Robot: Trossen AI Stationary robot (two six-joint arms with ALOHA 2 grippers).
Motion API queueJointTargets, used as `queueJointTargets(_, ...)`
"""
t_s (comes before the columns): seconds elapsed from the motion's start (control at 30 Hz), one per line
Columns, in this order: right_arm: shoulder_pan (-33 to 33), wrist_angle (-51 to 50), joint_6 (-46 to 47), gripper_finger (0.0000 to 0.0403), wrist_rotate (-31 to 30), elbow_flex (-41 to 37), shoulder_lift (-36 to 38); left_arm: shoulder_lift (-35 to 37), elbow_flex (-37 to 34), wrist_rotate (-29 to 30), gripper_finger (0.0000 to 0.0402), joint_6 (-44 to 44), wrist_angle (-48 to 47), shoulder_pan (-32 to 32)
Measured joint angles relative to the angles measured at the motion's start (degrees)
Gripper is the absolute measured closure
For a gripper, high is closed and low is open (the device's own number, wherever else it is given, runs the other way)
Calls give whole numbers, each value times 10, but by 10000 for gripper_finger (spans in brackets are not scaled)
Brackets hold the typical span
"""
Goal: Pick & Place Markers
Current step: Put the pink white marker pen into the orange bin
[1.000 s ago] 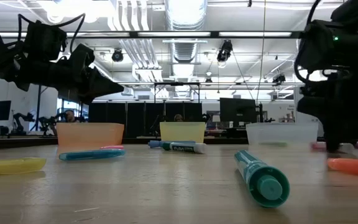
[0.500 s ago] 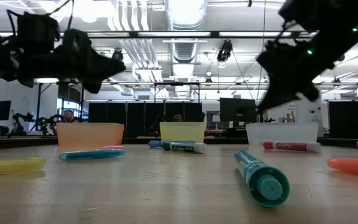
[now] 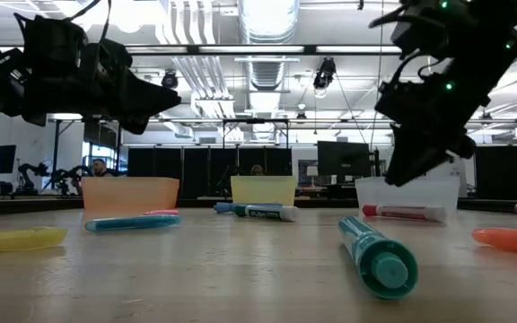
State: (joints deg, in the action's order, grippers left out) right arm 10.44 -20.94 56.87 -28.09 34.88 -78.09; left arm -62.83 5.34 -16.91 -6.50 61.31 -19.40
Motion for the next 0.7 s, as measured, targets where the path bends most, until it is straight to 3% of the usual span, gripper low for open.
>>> queueJointTargets(0.17,0,12,15,254,19,-2,-53,0,1,1,323,0,-3,0)
queueJointTargets(0.3,1,39,13,246,24,0,-110,0,1,3,323,0,-5,0)
queueJointTargets(0.5,1,41,7,294,12,13,-154,0,2,4,323,-9,-9,0)
queueJointTargets(0.7,0,56,-51,345,17,11,-120,0,4,4,323,-8,-3,0)
